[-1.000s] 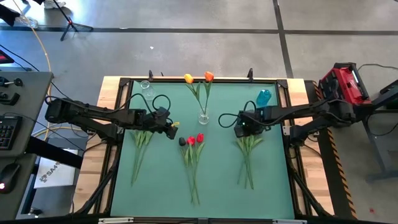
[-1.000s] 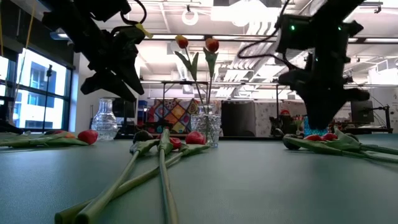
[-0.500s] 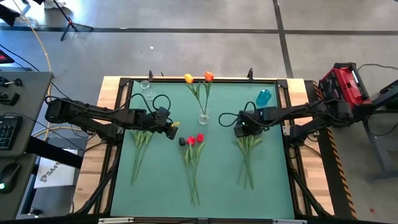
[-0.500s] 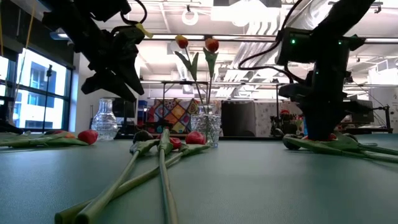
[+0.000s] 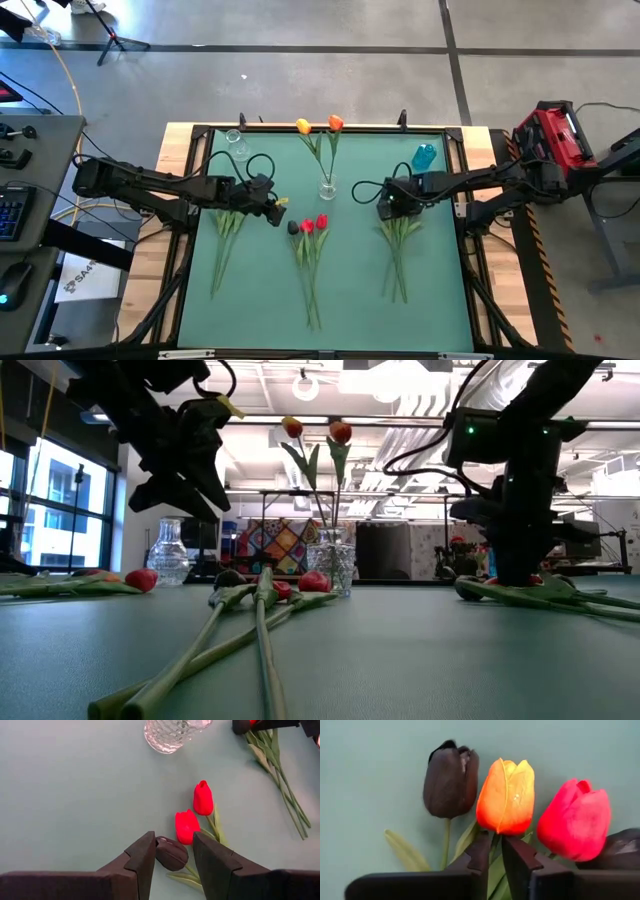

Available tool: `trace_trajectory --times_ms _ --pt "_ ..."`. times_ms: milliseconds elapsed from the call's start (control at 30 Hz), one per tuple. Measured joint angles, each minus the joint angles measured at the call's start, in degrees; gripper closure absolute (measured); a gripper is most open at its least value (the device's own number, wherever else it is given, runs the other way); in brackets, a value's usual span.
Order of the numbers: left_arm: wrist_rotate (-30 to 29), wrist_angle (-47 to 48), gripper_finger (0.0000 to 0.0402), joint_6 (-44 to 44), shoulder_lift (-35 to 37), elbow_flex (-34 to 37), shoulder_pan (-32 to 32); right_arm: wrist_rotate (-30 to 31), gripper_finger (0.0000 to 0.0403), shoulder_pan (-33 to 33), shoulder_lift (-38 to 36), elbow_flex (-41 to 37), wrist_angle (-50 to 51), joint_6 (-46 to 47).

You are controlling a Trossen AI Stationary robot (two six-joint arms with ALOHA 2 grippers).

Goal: Sort flowers into vase by color
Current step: Put the orange tulip into the right transparent vase

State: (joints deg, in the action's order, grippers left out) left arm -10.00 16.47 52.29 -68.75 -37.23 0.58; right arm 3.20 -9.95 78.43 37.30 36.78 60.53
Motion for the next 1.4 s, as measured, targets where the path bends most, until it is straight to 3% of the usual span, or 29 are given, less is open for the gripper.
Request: trace_trajectory --times_ms 200,433,567,1033,1300,1400 --pt "1.18 -0.02 0.0282 0.17 0.0 0.0 -0.04 2.11 0.04 1.21 0.0 0.0 -0.83 -0.19" --pt "1.97 -0.02 0.0282 0.11 0.0 0.0 -0.28 -5.15 0.0402 1.39 -0.1 1.66 -4.27 -0.41" --pt "2.12 -0.02 0.0282 -0.05 -0.01 0.0 -0.28 -4.91 0.0402 2.49 -0.11 5.65 -8.09 -0.83" --pt "4.84 -0.01 0.0282 -3.91 -0.02 -0.02 -0.17 10.75 0.0403 6.4 -1.37 17.97 -11.3 -11.75" --pt "4.83 -0.06 0.0282 -3.68 -0.02 -0.02 -0.17 29.38 0.0403 11.75 -12.17 19.21 -6.75 -13.07" --pt "4.71 -0.06 0.0282 -4.28 -0.02 -0.02 -0.1 33.02 0.0403 12.79 -16.24 19.21 -7.89 -14.74"
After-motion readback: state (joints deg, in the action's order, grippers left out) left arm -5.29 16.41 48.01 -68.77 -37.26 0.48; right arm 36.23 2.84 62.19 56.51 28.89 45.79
